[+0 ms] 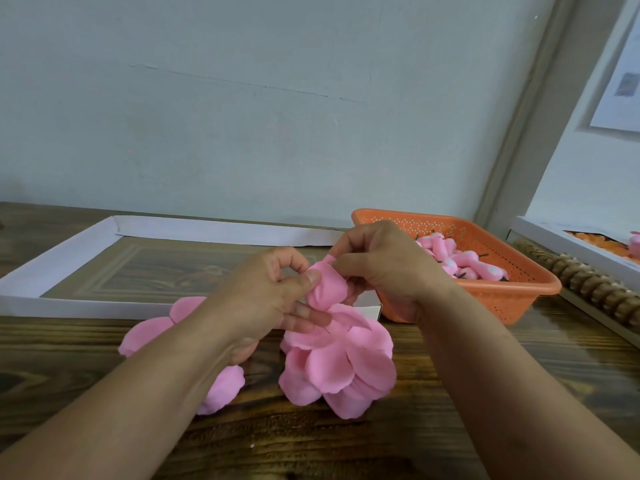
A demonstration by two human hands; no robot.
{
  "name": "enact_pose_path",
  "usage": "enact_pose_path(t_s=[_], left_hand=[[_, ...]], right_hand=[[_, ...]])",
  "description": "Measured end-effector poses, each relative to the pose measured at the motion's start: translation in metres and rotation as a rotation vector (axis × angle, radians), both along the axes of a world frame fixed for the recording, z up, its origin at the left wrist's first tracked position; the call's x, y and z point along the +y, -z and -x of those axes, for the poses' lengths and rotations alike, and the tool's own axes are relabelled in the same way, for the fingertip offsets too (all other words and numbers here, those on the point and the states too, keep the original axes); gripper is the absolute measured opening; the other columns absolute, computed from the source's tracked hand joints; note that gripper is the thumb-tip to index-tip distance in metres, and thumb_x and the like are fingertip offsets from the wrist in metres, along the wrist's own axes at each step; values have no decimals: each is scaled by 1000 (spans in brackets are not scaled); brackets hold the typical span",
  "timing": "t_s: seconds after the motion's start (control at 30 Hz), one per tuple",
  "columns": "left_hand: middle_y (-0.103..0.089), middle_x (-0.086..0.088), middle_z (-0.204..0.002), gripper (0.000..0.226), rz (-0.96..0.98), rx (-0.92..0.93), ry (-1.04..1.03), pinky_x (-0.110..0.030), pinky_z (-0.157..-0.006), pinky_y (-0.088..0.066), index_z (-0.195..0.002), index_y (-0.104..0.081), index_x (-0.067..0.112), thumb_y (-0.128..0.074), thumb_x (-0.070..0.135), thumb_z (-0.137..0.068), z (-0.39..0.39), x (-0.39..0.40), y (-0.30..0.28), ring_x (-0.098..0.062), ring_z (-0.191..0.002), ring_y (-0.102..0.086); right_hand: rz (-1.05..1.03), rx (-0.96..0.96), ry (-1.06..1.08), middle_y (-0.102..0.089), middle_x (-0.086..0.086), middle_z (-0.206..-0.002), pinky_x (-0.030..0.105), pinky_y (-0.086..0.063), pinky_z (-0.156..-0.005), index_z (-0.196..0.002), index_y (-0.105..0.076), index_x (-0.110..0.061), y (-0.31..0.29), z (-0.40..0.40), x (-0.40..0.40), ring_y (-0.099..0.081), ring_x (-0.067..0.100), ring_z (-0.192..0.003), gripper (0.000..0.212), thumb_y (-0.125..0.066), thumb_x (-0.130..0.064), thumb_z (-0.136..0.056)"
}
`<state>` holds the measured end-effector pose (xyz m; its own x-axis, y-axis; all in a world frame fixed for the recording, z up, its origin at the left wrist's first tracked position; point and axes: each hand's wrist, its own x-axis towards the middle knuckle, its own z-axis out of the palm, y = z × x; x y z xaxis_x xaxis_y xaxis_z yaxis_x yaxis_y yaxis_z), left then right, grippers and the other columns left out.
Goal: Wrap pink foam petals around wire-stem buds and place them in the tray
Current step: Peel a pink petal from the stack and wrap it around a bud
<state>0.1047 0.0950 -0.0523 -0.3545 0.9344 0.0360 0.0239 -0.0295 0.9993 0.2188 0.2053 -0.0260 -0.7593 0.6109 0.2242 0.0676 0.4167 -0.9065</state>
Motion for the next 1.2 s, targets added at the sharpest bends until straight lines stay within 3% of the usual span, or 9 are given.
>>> enact_pose_path(t_s=[0.17,0.33,0.43,0.6,0.73,0.93,1.07,1.2], left_hand=[[-71,-11,-64,16,25,6,-48,-23,-45,-53,-79,-52,11,-56,17,-93,-1,2,3,-23,-57,-71],[-72,-9,-66,14,33,31,-95,-23,-47,-54,-83,-55,11,-58,22,-92,1,4,3,-21,-57,-70],[-72,-10,-64,18,33,33,-123,-23,-46,-53,-82,-53,13,-62,27,-88,0,4,3,-21,-55,-70],[-70,-9,-60,9,-33,34,-173,-30,-53,-56,-89,-49,16,-52,12,-97,-4,6,6,-22,-54,-69],[-72,-10,-68,20,-101,86,-168,-26,-54,-57,-92,-55,18,-50,-1,-95,-8,4,7,-18,-59,-70],[-74,-2,-72,27,-149,94,-179,-23,-57,-57,-92,-62,23,-54,-2,-93,-12,5,7,-11,-59,-68],[-76,1,-81,30,-130,73,-158,-25,-67,-59,-93,-68,31,-54,4,-94,-13,5,9,-7,-63,-67],[-74,-4,-77,22,-77,-59,-139,-22,-64,-59,-98,-69,19,-52,6,-95,-9,6,8,-10,-61,-66]], right_hand=[[-7,-17,-9,-56,16,-59,22,-47,-41,-69,-60,5,0,1,-2,-50,14,-38,12,-58,9,-80],[-37,-35,-18,-60,16,-58,25,-48,-46,-65,-62,0,-2,1,-5,-52,16,-43,15,-68,-6,-78],[-53,-28,27,-58,16,-54,24,-48,-43,-63,-61,1,0,4,-7,-52,15,-40,14,-65,2,-76],[-46,-9,122,-56,11,-48,24,-45,-42,-54,-59,-8,2,8,-6,-51,15,-39,26,-62,5,-76],[-7,34,197,-55,6,-44,21,-41,-40,-53,-57,-9,3,6,-3,-49,14,-37,27,-61,5,-76],[56,97,231,-55,8,-46,20,-39,-39,-60,-56,-2,2,7,-2,-49,14,-36,19,-59,6,-77],[53,102,208,-55,7,-44,19,-40,-38,-61,-57,0,2,7,-5,-48,13,-34,16,-58,7,-75],[102,69,102,-58,9,-52,31,-46,-54,-60,-62,-2,-1,4,-4,-52,16,-44,21,-56,-1,-80]])
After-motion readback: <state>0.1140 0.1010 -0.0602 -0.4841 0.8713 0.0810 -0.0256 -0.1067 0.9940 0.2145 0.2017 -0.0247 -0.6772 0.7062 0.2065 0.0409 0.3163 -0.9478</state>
